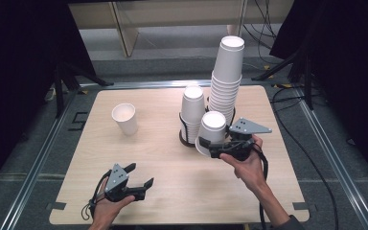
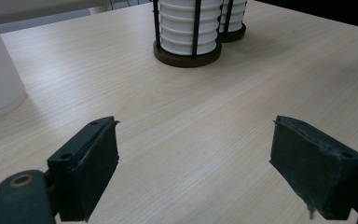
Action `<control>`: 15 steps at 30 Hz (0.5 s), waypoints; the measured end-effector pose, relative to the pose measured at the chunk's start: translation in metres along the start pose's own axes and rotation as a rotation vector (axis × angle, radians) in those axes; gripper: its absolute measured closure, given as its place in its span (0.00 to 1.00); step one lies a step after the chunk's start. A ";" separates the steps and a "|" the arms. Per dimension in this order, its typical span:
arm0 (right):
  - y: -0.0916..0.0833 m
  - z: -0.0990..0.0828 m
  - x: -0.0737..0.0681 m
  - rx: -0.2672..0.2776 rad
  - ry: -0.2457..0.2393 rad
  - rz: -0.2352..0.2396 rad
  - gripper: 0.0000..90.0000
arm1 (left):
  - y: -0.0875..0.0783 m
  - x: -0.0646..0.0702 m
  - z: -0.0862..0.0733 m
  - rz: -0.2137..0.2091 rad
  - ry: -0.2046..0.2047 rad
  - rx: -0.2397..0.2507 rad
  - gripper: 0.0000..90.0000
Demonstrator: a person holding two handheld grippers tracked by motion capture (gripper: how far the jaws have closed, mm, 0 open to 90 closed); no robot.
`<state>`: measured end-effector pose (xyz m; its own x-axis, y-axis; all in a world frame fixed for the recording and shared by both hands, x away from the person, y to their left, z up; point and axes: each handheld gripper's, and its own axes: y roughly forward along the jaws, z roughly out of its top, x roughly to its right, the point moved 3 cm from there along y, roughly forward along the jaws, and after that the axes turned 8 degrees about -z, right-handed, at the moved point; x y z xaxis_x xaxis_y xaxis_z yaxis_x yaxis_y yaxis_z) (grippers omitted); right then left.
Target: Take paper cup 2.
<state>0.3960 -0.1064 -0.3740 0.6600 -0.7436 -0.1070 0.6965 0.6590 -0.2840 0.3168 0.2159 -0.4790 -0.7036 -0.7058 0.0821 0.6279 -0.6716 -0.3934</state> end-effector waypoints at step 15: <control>0.021 -0.030 -0.014 -0.030 -0.012 0.064 0.19 | 0.002 0.001 0.001 -0.019 0.011 0.020 0.16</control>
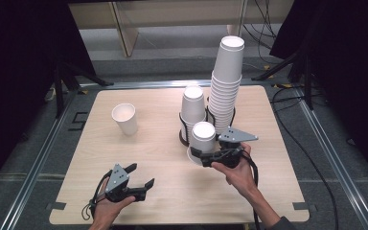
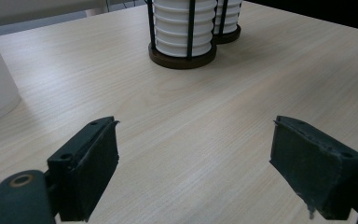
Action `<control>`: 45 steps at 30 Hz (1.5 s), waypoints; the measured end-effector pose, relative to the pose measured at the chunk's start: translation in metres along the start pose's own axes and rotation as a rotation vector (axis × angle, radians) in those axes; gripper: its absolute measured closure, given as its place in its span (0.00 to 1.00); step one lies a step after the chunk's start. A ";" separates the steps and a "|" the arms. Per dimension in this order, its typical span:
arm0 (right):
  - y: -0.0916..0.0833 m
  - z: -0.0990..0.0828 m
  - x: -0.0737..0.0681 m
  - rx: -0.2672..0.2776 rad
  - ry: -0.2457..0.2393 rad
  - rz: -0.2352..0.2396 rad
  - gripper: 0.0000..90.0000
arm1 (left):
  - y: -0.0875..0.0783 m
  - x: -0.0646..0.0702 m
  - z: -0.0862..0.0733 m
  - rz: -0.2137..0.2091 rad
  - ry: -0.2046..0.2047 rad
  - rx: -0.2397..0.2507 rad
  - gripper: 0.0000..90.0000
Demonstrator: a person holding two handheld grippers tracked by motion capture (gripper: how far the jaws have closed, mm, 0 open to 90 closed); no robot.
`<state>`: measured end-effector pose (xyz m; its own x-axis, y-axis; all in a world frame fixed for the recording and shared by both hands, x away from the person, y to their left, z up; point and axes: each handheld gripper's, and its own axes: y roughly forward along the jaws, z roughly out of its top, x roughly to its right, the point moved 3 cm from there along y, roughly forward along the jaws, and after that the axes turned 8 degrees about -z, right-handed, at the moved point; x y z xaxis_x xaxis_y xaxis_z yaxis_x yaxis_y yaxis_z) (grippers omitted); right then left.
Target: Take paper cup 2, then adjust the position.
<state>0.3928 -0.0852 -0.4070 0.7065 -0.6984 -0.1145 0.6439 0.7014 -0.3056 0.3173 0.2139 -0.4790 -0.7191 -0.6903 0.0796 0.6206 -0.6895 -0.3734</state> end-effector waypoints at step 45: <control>0.044 -0.021 -0.070 -0.046 -0.082 0.172 0.19 | 0.030 0.029 0.006 -0.182 -0.009 0.065 0.16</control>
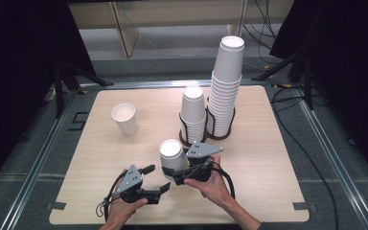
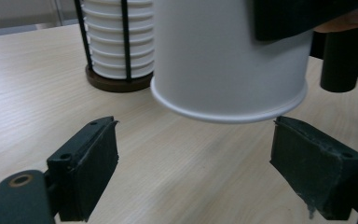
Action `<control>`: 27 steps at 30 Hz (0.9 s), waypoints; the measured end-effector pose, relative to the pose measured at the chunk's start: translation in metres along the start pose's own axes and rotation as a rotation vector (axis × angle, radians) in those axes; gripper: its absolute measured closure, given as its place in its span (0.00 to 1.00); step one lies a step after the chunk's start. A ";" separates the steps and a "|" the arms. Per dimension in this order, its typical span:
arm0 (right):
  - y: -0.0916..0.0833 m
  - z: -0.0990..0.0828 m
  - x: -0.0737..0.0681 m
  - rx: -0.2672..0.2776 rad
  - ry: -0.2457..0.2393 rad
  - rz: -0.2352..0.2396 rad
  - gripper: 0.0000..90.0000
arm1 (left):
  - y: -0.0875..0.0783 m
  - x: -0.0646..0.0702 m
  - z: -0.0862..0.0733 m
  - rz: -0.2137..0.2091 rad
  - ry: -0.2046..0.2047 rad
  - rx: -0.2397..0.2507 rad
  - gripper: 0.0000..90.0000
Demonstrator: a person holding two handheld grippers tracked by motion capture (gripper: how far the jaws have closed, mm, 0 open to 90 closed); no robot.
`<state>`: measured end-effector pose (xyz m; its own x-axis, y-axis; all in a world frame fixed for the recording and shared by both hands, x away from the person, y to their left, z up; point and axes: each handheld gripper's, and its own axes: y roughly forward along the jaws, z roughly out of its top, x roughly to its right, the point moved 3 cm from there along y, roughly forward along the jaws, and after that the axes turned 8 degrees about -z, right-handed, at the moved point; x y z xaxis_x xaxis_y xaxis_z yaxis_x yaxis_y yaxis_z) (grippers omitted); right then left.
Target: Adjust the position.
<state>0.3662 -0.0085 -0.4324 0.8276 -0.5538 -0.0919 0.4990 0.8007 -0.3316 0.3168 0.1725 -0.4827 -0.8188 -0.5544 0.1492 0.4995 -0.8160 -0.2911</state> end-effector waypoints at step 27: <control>0.018 -0.004 -0.022 -0.009 -0.043 0.036 0.20 | 0.000 0.003 0.004 -0.015 0.010 0.041 0.04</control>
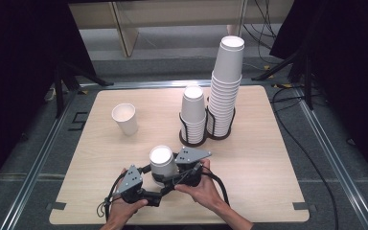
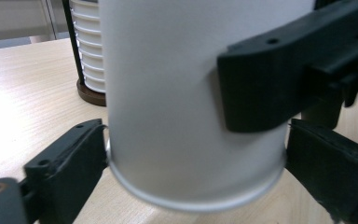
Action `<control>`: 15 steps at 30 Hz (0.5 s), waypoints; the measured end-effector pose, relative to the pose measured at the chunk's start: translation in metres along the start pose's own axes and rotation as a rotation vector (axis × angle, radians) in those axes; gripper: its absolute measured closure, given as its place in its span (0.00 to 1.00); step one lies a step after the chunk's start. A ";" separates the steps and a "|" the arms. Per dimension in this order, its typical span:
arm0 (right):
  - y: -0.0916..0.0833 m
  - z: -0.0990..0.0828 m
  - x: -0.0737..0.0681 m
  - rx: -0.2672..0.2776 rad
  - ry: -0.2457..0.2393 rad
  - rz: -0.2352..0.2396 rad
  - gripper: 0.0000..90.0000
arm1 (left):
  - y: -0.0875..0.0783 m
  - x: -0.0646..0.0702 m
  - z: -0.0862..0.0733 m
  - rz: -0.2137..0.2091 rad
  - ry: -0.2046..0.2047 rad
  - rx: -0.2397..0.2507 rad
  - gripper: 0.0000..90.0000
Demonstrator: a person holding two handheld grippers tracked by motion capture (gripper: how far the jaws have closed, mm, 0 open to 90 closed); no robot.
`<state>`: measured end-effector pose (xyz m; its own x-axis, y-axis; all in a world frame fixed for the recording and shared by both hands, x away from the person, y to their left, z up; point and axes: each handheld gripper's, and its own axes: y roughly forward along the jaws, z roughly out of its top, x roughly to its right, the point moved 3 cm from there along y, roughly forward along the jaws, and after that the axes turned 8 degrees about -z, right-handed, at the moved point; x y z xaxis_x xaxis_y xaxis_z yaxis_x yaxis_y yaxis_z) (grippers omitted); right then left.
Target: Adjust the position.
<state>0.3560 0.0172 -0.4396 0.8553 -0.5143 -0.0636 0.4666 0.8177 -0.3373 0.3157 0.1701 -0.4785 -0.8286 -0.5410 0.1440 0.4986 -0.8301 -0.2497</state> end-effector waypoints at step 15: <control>0.004 0.000 -0.009 0.020 0.043 0.060 0.20 | -0.001 0.000 0.001 -0.014 -0.010 0.012 0.00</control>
<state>0.3496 0.0249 -0.4404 0.8716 -0.4745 -0.1231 0.4197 0.8521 -0.3126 0.3155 0.1704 -0.4777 -0.8328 -0.5310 0.1566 0.4905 -0.8389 -0.2361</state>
